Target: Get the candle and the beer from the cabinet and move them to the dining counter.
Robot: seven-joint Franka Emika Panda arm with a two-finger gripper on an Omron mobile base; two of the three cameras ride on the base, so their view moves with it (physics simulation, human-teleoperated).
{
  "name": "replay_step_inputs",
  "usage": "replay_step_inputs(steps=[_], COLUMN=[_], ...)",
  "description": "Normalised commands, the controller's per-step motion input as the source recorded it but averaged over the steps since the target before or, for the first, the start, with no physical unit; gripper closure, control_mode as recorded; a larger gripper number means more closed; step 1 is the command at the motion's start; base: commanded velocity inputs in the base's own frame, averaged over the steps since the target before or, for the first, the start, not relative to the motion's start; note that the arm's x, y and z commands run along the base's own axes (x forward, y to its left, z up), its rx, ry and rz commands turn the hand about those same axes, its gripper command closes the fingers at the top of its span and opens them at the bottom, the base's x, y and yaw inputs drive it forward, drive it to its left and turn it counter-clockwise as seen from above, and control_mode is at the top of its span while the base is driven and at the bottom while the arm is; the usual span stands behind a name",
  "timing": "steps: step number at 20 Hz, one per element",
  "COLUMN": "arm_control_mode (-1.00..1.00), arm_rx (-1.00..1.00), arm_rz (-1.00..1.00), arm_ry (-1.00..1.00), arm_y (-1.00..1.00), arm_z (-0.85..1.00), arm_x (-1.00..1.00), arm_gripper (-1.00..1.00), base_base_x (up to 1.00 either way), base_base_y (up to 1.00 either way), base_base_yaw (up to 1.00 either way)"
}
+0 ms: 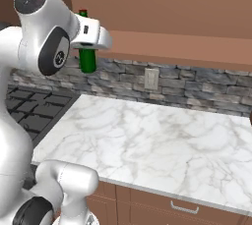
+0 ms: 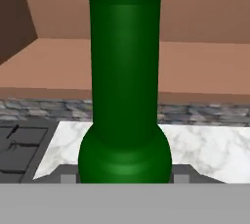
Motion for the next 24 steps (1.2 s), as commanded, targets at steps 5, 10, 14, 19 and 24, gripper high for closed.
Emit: replay_step_inputs(steps=[5, 10, 14, 19, 24], arm_control_mode=[-1.00, -1.00, -1.00, -1.00, -1.00], arm_rx=[-0.02, -0.01, -0.05, -0.12, -0.08], arm_rz=[-0.29, -0.23, -0.15, -0.02, 0.09], arm_ry=[0.00, 0.02, 0.03, 0.04, 0.05], arm_y=[-0.05, -0.08, 0.00, 0.00, 0.00], arm_z=[-0.01, -0.08, -0.12, -0.11, -0.24], arm_x=[-0.81, -0.81, -0.72, -0.38, -0.05], arm_gripper=[1.00, 1.00, 1.00, 1.00, 1.00], base_base_x=[0.00, 0.00, 0.00, 0.00, 0.00], base_base_y=[0.00, 0.00, 0.00, 0.00, 0.00], base_base_yaw=[0.00, 0.00, 0.00, 0.00, 0.00])
